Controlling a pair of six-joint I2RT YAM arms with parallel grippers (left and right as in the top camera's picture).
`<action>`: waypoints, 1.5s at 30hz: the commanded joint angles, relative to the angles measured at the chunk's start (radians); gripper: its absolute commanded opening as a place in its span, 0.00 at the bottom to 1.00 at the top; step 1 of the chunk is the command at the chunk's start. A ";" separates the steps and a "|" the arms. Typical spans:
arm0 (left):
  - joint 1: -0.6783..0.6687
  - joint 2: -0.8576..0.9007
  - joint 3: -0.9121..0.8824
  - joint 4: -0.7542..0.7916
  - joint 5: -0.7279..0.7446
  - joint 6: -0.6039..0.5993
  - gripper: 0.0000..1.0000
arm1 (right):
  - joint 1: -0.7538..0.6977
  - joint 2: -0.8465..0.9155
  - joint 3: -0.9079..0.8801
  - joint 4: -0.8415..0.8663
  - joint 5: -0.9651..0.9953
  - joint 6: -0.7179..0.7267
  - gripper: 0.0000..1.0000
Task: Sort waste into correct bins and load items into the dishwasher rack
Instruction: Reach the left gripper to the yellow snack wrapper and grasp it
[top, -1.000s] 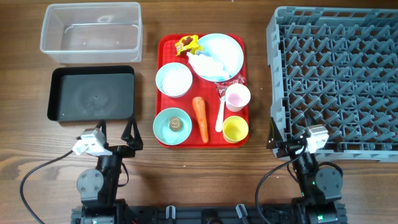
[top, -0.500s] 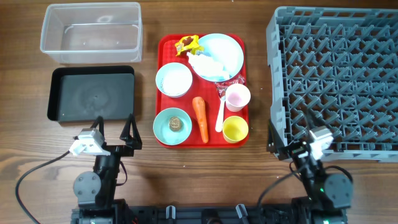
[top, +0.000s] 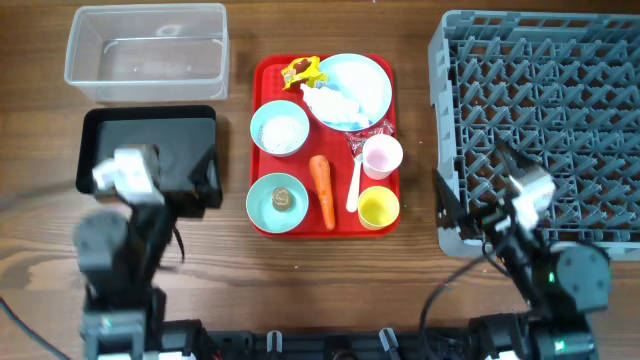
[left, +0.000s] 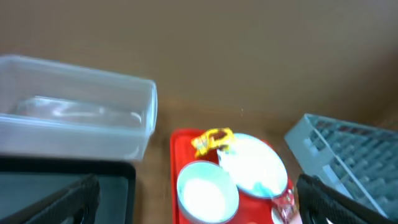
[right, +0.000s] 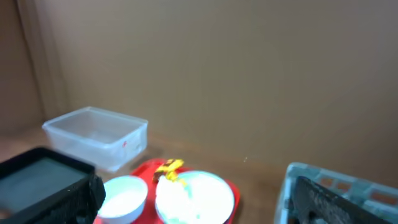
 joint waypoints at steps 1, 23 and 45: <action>-0.010 0.219 0.266 -0.155 0.033 0.129 1.00 | 0.005 0.129 0.133 -0.077 -0.076 -0.015 1.00; -0.136 1.259 1.276 -0.776 0.060 0.245 1.00 | 0.005 0.777 0.980 -1.014 -0.064 -0.029 1.00; -0.438 1.585 1.276 -0.372 -0.316 0.245 0.99 | 0.005 0.865 0.974 -1.091 -0.078 -0.040 0.99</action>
